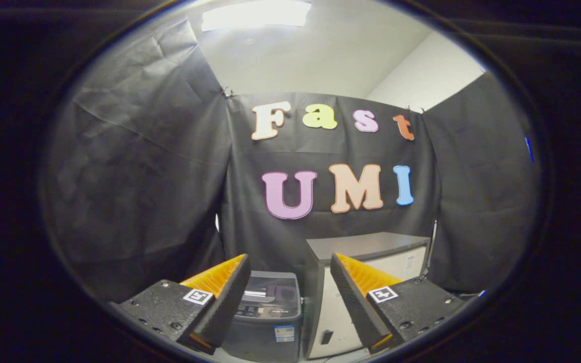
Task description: Put the clothes into the washing machine and then close the washing machine lid.
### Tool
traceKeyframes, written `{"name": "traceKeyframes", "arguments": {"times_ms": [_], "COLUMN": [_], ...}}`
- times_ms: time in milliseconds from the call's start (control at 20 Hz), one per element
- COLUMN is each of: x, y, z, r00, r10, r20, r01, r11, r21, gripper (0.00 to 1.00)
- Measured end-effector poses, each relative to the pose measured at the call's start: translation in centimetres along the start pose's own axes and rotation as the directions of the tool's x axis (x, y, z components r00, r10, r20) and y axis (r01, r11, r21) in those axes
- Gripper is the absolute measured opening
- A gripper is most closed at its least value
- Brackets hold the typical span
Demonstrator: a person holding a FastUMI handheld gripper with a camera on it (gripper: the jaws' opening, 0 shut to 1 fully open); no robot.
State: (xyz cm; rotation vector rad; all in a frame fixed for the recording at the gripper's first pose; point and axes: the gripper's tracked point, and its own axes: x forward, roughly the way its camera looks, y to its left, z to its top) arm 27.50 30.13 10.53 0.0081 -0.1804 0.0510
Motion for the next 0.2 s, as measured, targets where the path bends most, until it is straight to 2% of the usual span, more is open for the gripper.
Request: {"name": "traceKeyframes", "arguments": {"times_ms": [200], "x": [-1.26], "y": [-1.04], "z": [0.06], "r00": [1.0], "r10": [0.003], "r20": [0.009], "r01": [-0.003], "r11": [1.0], "r21": [0.031], "gripper": [0.97]}}
